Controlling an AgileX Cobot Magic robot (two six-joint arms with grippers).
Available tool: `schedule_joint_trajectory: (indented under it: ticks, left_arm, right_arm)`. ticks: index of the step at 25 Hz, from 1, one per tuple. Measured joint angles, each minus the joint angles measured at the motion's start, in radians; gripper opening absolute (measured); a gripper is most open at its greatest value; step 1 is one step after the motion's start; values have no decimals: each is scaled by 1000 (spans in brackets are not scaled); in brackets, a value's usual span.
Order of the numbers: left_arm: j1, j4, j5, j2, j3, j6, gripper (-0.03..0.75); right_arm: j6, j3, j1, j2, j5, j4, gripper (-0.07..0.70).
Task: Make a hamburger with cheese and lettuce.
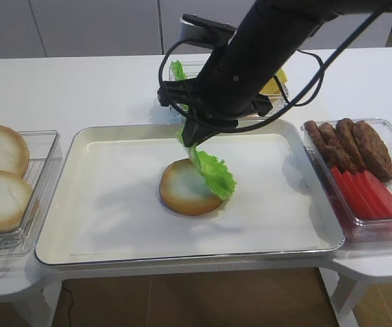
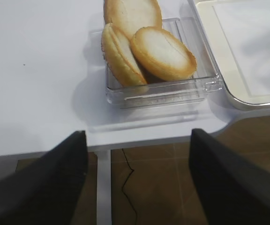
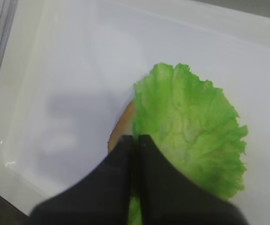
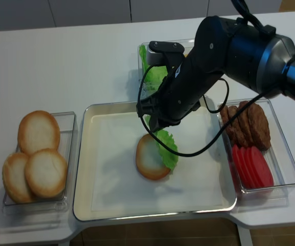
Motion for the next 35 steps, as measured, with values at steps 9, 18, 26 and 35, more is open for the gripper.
schedule_joint_trajectory:
  ticks: [9,18,26,35]
  left_arm:
    - [0,0,0,0,0,0,493]
    - [0,0,0,0,0,0,493]
    - [0,0,0,0,0,0,493]
    - [0,0,0,0,0,0,493]
  right_arm:
    - [-36,0,2,0,7,31,15]
    - [-18,0,2,0,7,-4,278]
    - [-8,0,2,-4,13,-41,544]
    - [-6,0,-150,-102,180,-157,519]
